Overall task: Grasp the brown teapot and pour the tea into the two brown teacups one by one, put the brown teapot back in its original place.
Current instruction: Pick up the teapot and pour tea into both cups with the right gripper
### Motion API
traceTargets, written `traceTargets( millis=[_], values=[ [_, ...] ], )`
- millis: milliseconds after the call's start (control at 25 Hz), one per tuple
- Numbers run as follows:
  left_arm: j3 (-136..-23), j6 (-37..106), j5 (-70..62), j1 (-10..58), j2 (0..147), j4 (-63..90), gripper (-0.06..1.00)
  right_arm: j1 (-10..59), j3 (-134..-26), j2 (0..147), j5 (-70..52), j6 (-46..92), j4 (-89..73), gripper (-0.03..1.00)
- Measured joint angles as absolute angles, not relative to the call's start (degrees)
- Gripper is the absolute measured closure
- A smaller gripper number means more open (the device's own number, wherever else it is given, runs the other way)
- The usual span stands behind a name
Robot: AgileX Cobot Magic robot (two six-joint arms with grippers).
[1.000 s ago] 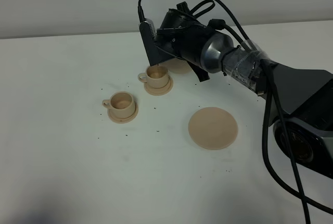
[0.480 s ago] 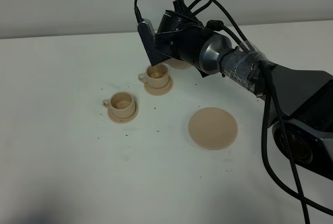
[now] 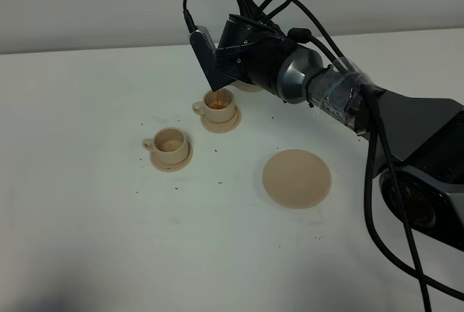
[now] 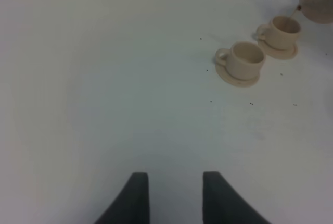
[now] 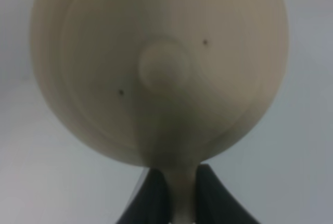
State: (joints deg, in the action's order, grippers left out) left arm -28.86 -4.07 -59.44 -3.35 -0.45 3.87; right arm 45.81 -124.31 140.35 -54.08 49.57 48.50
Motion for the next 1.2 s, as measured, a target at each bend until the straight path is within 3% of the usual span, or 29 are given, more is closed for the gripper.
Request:
traceTargets(
  millis=[1200],
  values=[
    [-28.9,-4.1,-59.4,-3.3,-0.5,3.9,0.67,45.8,-124.3,140.3,-53.9,51.0,50.2,0.86]
  ],
)
